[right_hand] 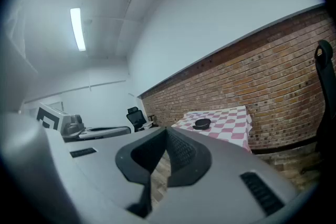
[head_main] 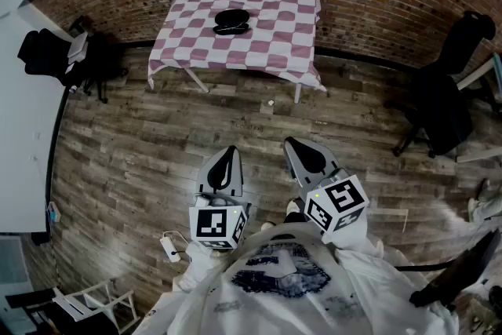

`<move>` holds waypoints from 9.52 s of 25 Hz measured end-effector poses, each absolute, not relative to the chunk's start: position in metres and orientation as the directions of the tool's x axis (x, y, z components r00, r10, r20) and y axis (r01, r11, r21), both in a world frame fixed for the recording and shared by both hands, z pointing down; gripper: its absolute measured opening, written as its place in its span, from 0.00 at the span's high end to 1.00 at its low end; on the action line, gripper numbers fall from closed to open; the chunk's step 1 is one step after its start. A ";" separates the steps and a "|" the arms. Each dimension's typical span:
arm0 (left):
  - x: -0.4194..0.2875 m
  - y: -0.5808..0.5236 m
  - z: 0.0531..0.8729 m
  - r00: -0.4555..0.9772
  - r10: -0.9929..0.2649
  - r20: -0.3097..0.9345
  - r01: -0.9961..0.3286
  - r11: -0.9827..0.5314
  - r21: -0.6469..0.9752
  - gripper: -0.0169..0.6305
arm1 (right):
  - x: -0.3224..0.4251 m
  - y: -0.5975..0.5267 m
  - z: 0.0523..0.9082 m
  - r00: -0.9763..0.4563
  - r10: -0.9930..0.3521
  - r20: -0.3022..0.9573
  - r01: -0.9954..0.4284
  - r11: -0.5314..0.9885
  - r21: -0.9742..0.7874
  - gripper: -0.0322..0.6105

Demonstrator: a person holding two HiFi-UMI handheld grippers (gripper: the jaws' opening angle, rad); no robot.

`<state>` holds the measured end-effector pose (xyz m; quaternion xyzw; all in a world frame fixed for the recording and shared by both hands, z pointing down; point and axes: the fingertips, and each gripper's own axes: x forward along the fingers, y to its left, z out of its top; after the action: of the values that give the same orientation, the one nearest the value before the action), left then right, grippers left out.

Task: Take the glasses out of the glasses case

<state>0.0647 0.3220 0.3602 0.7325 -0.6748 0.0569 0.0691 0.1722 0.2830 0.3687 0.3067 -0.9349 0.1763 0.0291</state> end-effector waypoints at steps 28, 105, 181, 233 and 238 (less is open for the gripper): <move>0.103 0.360 0.340 -0.001 -0.991 0.134 -1.000 0.000 -0.006 0.96 | 0.209 0.325 0.363 -0.853 -0.509 0.112 -0.512 0.780 -0.358 0.93; -0.256 0.002 0.392 0.094 -0.970 0.226 -0.994 -0.078 0.076 0.96 | -0.109 -0.037 0.402 -0.728 -0.635 0.257 -0.684 0.650 -0.332 0.93; -0.171 -0.255 0.534 0.347 -0.717 0.605 -0.811 -0.553 -0.191 0.65 | -0.057 -0.298 0.449 -0.702 -0.639 0.314 -0.708 0.579 -0.405 0.93; -0.151 -0.237 0.687 0.282 -0.157 0.947 -0.240 -0.967 -0.088 0.87 | -0.033 -0.301 0.466 -0.658 -0.666 0.352 -0.746 0.513 -0.425 0.93; -0.149 -0.236 0.691 0.272 -0.154 0.950 -0.230 -0.969 -0.092 0.90 | -0.033 -0.297 0.470 -0.657 -0.663 0.359 -0.748 0.509 -0.426 0.93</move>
<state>-0.1490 -0.2355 0.6914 0.7968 -0.1205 0.5913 0.0319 -0.0332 -0.2972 0.4696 0.4075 -0.8654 0.2817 0.0749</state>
